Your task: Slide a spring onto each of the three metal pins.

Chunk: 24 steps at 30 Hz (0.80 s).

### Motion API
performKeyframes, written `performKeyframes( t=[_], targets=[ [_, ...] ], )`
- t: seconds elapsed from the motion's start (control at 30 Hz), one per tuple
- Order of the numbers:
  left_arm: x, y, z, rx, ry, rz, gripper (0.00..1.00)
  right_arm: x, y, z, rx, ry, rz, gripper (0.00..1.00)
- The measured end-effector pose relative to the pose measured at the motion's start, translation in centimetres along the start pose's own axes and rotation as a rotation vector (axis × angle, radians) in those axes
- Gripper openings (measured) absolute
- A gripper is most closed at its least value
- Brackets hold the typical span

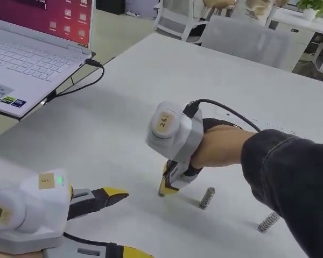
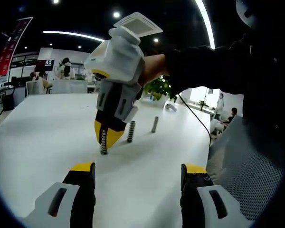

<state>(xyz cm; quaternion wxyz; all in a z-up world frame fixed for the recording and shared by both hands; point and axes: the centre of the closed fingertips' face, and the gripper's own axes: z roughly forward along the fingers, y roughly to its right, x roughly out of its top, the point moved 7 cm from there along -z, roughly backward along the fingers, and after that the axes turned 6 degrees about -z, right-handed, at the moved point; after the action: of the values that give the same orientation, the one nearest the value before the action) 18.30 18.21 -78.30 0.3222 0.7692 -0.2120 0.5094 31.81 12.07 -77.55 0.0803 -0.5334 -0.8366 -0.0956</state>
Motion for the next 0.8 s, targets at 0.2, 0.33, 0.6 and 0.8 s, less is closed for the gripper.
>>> performKeyframes(
  t=[0.2,0.33,0.6,0.8],
  targets=[
    [0.0,0.0,0.0,-0.002,-0.001,0.0,0.69,0.1,-0.1,0.0,0.002,0.001,-0.006,0.12],
    [0.0,0.0,0.0,-0.001,-0.003,0.002,0.69,0.0,-0.2,0.0,0.003,0.0,-0.004,0.15],
    [0.2,0.1,0.1,-0.007,-0.007,0.008,0.69,-0.7,-0.2,-0.4,-0.001,0.006,0.028,0.2],
    [0.3,0.2,0.1,-0.011,-0.012,0.012,0.7,-1.3,-0.4,-0.9,-0.007,0.012,0.049,0.21]
  ],
)
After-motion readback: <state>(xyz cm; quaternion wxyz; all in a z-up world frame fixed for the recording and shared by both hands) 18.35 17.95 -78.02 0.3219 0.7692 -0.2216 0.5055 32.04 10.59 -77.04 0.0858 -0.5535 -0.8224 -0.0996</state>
